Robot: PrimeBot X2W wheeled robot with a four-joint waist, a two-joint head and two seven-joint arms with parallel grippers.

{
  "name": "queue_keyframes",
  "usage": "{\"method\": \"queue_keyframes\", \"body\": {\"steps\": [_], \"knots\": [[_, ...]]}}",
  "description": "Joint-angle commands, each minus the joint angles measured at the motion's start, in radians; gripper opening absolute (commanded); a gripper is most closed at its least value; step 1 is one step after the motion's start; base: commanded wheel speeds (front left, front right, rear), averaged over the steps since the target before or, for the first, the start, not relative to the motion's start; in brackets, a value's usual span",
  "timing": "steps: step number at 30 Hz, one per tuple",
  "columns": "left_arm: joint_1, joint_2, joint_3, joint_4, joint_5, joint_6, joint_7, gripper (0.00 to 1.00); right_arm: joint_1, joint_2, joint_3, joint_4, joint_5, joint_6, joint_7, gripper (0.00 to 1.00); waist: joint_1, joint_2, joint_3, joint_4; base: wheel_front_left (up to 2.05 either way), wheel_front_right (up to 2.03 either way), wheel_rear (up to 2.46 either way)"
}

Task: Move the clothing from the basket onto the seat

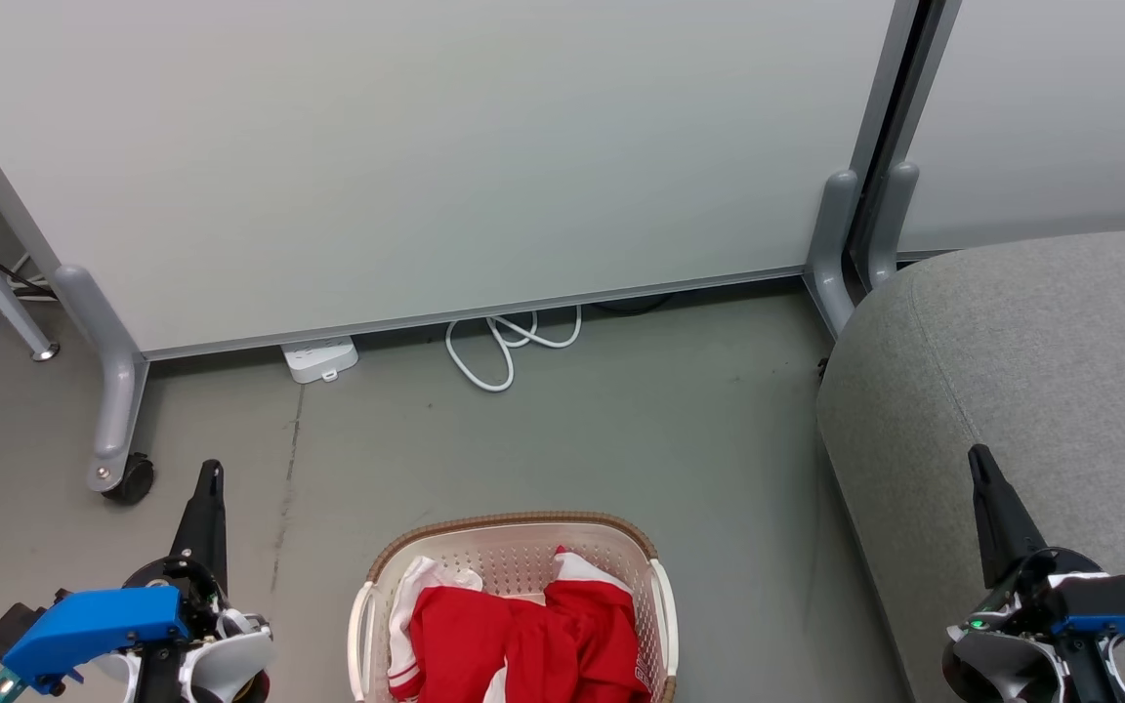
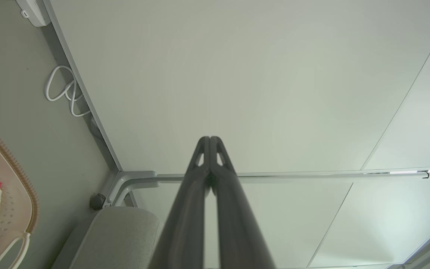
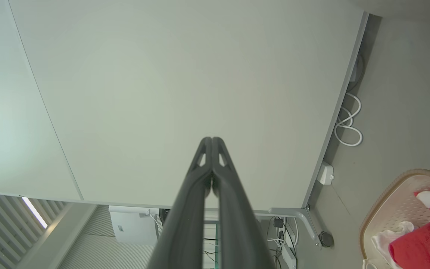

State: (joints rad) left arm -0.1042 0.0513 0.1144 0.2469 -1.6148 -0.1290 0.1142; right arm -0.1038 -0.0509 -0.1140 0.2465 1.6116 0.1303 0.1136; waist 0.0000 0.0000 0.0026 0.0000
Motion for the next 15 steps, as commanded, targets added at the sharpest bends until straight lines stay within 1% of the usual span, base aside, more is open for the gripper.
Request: {"method": "queue_keyframes", "body": {"steps": [1, 15], "knots": [[-0.011, -0.001, 0.001, -0.003, 0.005, -0.003, 0.003, 0.00, -0.012, 0.002, -0.001, -0.002, 0.002, 0.001, 0.004, 0.00, 0.0000, 0.0000, 0.000, 0.000, 0.00, 0.00, 0.00], [-0.011, -0.001, 0.001, -0.003, 0.005, -0.003, 0.003, 0.00, -0.012, 0.002, -0.001, -0.002, 0.002, 0.001, 0.004, 0.00, 0.0000, 0.0000, 0.000, 0.000, 0.00, 0.00, 0.00]]}}
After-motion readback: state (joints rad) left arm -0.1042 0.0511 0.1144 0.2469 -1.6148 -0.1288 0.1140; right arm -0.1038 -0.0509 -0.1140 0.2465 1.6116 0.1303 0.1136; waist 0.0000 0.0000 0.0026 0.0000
